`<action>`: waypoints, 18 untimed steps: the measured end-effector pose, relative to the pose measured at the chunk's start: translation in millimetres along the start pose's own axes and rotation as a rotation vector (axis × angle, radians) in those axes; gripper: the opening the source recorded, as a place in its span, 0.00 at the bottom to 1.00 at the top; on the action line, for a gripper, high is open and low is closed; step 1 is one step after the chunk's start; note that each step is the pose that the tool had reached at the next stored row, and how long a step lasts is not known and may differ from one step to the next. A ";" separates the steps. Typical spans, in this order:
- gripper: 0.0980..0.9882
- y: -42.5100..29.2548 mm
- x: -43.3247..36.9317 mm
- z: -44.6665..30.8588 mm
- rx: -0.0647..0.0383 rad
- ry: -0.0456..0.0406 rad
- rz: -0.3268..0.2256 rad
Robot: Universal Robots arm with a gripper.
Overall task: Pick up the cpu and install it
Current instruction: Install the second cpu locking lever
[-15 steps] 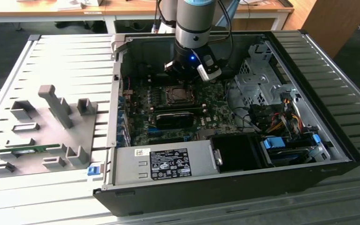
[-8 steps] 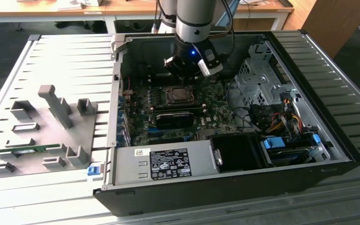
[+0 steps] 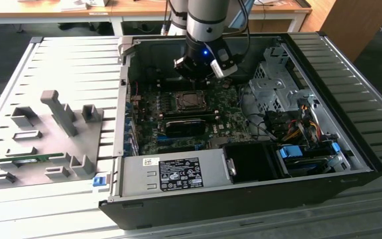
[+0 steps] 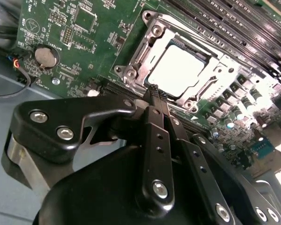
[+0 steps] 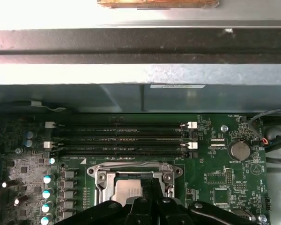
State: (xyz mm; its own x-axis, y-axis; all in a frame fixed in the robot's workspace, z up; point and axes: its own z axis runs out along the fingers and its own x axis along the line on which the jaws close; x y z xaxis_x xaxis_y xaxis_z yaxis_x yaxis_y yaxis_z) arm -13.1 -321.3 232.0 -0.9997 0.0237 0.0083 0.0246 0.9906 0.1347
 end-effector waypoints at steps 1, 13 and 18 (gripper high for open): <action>0.01 0.1 0.0 -0.8 0.000 0.0000 0.000; 0.01 2.1 0.2 -18.6 0.000 0.0000 0.000; 0.01 -0.4 0.5 -21.5 0.000 0.0000 0.000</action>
State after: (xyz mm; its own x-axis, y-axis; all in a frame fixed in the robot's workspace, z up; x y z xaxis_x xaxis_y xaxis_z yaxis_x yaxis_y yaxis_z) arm -13.5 -324.6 253.3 -0.9997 0.0237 0.0083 0.0246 0.9906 0.1347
